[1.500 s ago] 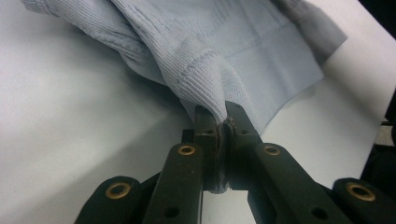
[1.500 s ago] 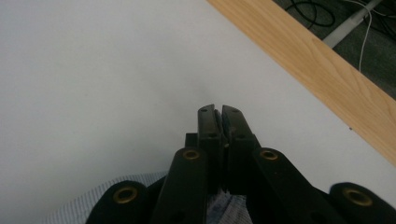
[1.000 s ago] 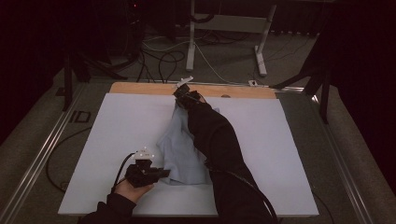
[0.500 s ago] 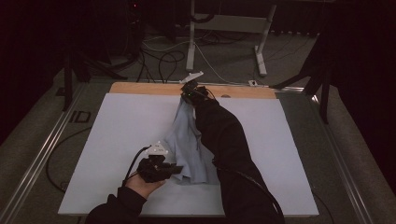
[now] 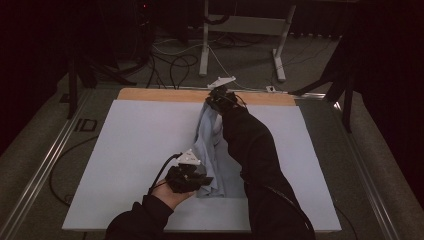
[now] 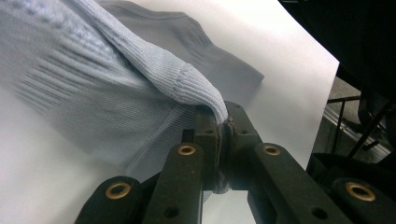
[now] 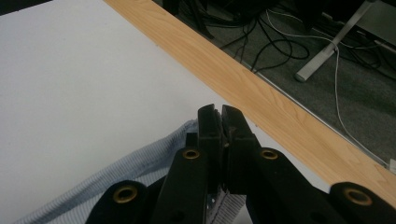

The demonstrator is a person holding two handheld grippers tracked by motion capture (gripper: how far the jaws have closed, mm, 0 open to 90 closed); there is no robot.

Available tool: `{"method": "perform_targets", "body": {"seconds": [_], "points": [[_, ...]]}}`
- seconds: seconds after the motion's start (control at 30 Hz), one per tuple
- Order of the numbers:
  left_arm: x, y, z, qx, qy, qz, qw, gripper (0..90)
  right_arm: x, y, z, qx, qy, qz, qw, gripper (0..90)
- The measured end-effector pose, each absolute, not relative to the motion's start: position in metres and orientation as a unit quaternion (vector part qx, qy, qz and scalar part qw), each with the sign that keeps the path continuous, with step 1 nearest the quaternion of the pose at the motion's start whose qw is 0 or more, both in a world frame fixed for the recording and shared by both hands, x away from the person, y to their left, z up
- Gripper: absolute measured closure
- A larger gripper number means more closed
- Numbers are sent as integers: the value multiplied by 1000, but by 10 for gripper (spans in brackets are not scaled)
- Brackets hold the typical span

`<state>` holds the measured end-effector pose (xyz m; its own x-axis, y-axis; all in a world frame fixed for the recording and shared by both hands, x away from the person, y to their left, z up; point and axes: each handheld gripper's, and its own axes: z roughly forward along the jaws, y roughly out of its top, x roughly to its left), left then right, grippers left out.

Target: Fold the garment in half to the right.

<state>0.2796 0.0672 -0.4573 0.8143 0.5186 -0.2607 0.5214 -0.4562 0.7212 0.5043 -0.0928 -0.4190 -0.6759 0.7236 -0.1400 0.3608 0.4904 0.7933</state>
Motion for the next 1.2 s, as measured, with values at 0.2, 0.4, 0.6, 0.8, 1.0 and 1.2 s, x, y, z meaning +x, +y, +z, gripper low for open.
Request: {"method": "perform_targets", "body": {"seconds": [0.2, 0.4, 0.6, 0.8, 1.0, 1.2], "points": [[283, 53, -458, 857, 299, -5, 421, 864, 502, -105, -419, 331, 825, 392, 236, 879], [287, 36, -457, 860, 290, -13, 419, 863, 502, -116, -418, 333, 823, 394, 239, 879], [293, 17, -458, 864, 282, -19, 416, 863, 503, -127, -418, 337, 820, 394, 242, 879], [295, -4, -461, 871, 273, -25, 408, 863, 503, -138, -420, 341, 818, 397, 241, 879], [295, -27, -463, 880, 258, -25, 398, 863, 502, -153, -423, 346, 816, 398, 237, 879], [297, -39, -470, 880, 264, -28, 393, 863, 502, -168, -430, 351, 813, 404, 229, 879]]}}
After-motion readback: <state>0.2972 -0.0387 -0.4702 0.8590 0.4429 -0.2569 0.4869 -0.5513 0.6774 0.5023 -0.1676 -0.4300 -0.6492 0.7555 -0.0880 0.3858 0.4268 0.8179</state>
